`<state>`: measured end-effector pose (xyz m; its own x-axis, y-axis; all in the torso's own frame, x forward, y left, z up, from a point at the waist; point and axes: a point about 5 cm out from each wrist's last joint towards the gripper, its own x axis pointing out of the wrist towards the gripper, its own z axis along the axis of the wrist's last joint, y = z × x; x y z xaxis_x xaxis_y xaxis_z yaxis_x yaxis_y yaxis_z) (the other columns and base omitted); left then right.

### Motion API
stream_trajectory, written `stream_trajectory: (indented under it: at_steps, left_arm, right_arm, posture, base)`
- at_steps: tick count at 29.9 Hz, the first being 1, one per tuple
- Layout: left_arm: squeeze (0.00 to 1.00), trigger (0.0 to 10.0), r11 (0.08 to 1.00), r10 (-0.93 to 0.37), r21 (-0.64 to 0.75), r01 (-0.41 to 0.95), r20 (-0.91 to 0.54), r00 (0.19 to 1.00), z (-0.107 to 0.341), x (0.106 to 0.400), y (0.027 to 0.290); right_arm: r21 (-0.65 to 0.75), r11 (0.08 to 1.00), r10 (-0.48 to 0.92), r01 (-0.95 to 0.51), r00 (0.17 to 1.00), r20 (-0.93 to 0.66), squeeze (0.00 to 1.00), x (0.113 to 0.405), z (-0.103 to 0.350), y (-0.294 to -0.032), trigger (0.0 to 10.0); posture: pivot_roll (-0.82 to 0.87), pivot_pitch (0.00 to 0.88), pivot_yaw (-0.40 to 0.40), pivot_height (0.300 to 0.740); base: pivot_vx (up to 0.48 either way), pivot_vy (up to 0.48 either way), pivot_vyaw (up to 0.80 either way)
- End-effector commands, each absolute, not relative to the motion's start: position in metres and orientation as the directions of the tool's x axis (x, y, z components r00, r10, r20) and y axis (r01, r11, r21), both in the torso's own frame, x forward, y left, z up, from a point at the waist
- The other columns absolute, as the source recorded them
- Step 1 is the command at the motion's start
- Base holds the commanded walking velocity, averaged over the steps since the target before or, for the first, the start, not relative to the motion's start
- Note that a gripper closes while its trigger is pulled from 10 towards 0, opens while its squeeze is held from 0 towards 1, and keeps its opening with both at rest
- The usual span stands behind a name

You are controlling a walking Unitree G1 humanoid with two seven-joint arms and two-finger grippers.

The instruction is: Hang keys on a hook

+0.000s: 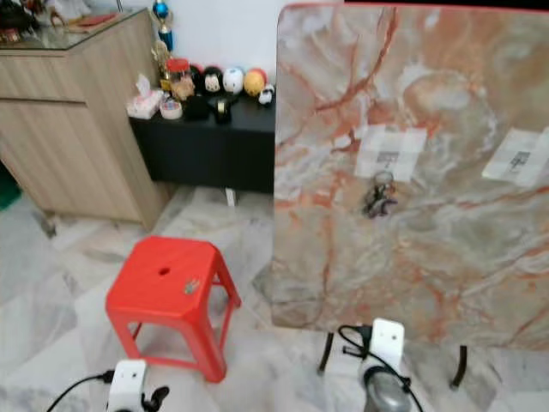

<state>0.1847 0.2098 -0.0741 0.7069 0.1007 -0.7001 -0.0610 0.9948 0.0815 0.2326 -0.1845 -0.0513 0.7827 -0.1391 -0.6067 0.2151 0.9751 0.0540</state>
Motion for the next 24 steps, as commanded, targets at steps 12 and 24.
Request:
stream_trajectory:
  at_steps: [12, 24]
  left_arm:
    - [0.0, 10.0, 0.994, 0.106, 0.083, -0.066, -0.705, 0.702, -0.076, 0.182, 0.206]
    - [0.0, 10.0, 0.994, 0.107, 0.089, -0.062, -0.705, 0.701, -0.076, 0.182, 0.205]
  right_arm:
    - [0.054, 0.964, -0.194, 0.261, 0.826, -0.529, 0.0, 0.25, -0.035, -0.198, 10.0]
    - [0.059, 0.964, -0.196, 0.261, 0.839, -0.508, 0.0, 0.255, -0.031, -0.196, 10.0]
  posture:
    - [0.02, 0.0, -0.012, 0.74]
    - [0.03, 0.0, -0.013, 0.74]
  base:
    - [0.0, -0.025, 0.0]
    - [0.0, 0.0, 0.0]
